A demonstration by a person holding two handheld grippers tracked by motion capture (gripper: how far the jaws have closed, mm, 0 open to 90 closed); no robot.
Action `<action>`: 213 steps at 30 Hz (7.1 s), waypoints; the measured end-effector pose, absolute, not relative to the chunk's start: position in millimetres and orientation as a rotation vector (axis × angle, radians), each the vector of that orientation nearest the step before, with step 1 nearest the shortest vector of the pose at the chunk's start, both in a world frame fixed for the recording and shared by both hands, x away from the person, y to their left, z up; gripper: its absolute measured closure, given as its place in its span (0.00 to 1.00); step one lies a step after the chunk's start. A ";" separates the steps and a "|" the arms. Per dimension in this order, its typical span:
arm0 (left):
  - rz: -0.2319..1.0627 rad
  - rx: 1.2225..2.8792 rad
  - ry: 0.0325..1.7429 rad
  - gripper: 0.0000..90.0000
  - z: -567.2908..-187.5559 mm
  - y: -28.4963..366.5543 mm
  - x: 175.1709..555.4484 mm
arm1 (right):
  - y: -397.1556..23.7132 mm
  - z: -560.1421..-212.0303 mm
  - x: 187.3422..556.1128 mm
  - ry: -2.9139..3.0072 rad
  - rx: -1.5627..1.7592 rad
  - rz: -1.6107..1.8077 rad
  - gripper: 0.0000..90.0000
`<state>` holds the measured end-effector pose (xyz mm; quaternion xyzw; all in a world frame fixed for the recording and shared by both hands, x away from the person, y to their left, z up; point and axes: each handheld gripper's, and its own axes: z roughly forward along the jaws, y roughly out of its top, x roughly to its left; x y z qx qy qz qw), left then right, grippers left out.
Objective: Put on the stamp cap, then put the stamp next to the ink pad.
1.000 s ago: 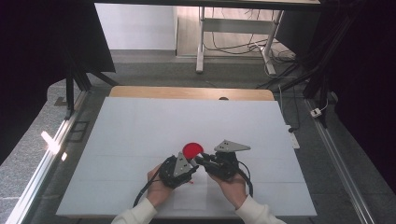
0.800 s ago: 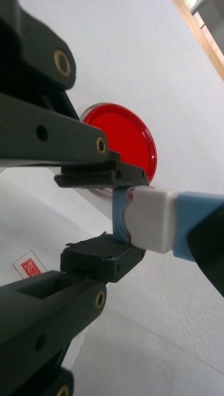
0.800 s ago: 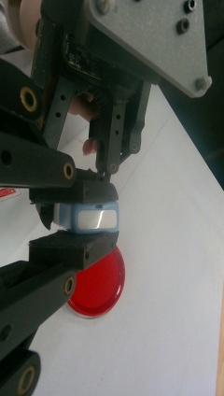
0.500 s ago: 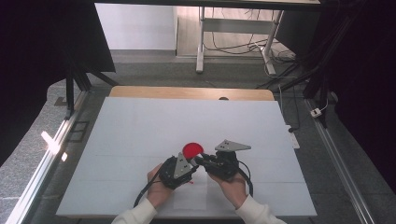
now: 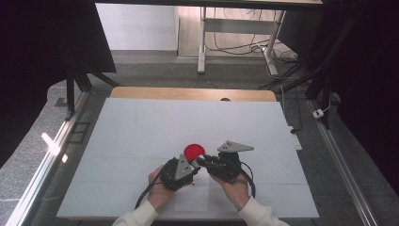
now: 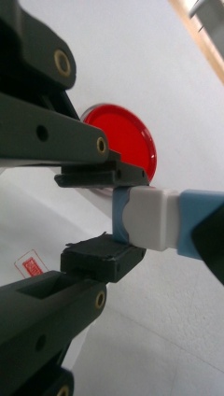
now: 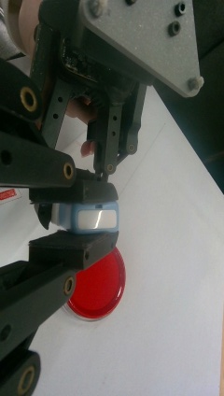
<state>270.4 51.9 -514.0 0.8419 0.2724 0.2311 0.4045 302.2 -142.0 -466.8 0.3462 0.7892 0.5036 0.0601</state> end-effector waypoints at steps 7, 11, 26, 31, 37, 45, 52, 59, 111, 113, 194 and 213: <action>0.570 2.125 0.686 0.72 -515.1 53.0 271.3 | -141.4 -467.4 301.9 2.390 1.025 1.523 0.85; 0.564 2.120 0.688 0.72 -515.6 53.1 271.5 | -141.6 -467.7 302.2 2.392 1.017 1.522 0.85; 0.508 2.093 0.712 0.67 -514.6 57.1 274.2 | -141.4 -466.0 300.8 2.393 0.964 1.526 0.85; 0.491 2.087 0.728 0.59 -513.9 59.9 275.7 | -141.9 -464.9 300.6 2.387 0.950 1.533 0.85; 0.463 2.065 0.747 0.50 -511.7 65.7 275.7 | -145.1 -463.5 302.5 2.371 0.942 1.535 0.85; 0.384 2.074 0.763 0.38 -509.3 77.5 273.1 | -149.0 -463.6 305.6 2.362 0.934 1.530 0.85; 0.335 2.052 0.800 0.34 -507.6 104.5 263.3 | -152.6 -462.7 307.5 2.355 0.907 1.518 0.85; 0.333 2.022 0.859 0.35 -507.4 132.9 257.0 | -155.6 -462.3 309.8 2.349 0.888 1.505 0.85; 0.388 1.976 1.129 0.34 -523.7 224.8 227.1 | -160.4 -487.0 375.2 2.369 0.919 1.167 0.84; 0.385 1.977 1.132 0.34 -523.8 224.8 227.3 | -160.6 -489.8 377.8 2.379 0.930 1.158 0.84; 0.406 1.964 1.081 0.34 -526.0 222.2 239.3 | -282.9 -497.2 302.5 2.233 0.864 1.268 0.51; 0.430 1.958 1.088 0.34 -525.5 221.6 239.2 | -308.2 -508.6 297.4 2.259 0.834 1.258 0.52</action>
